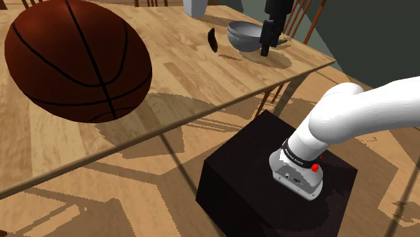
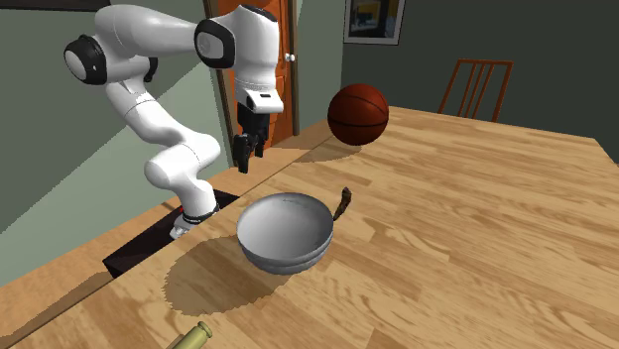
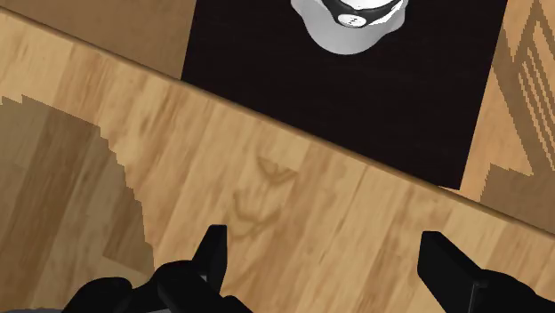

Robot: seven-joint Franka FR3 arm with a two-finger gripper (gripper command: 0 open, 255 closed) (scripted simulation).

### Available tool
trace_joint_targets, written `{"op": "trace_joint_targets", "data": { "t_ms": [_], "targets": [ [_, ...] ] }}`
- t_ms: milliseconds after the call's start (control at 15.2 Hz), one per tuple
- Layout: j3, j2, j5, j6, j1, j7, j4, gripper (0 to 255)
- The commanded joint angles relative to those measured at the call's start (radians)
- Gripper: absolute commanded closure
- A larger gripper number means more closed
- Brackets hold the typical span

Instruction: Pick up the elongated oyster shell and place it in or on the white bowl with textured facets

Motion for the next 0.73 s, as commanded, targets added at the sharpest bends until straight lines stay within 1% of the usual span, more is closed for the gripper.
{"op": "trace_joint_targets", "data": {
  "t_ms": [0,330,660],
  "targets": [
    [0.000,0.000,0.000,0.000,0.000,0.000,0.000,0],
    [0.058,0.213,0.013,0.066,-0.022,0.138,0.139,0],
    [0.101,0.425,0.000,0.092,-0.045,0.273,0.314,0]
  ]
}}
